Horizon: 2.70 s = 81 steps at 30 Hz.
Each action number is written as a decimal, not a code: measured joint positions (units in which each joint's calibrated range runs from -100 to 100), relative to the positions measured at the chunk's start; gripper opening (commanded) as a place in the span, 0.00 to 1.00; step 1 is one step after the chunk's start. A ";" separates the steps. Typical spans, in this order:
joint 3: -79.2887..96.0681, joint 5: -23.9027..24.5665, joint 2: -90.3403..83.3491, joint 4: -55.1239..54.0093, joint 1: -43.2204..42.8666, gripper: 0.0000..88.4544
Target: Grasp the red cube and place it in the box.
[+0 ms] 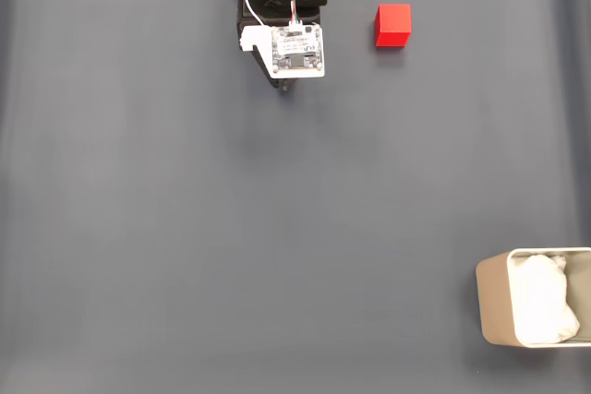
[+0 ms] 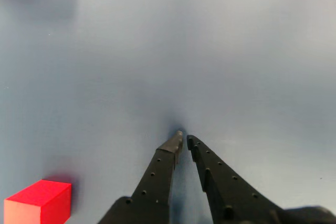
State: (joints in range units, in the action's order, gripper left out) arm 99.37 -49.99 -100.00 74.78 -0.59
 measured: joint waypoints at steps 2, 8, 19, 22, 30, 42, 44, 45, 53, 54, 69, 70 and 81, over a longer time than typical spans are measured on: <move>0.00 0.00 0.00 0.00 0.00 0.00; 0.00 0.15 0.00 0.16 0.00 0.00; 0.00 0.20 0.00 0.16 0.00 0.00; 0.00 0.20 0.00 0.16 0.00 0.00; 0.00 0.20 0.00 0.16 0.00 0.00; 0.00 0.20 0.00 0.16 0.00 0.00; 0.00 0.24 0.00 0.16 0.00 0.00; 0.00 0.44 0.00 0.16 0.00 0.00; 0.00 0.78 0.00 0.16 0.00 0.00; 0.00 0.78 0.00 0.16 0.00 0.00; -22.06 2.39 11.20 -12.09 -0.07 0.00; -25.59 2.39 12.85 -12.25 -0.07 0.00; -49.28 2.30 23.36 -10.82 0.00 0.00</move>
State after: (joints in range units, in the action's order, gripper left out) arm 50.09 -47.69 -76.64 63.96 -0.59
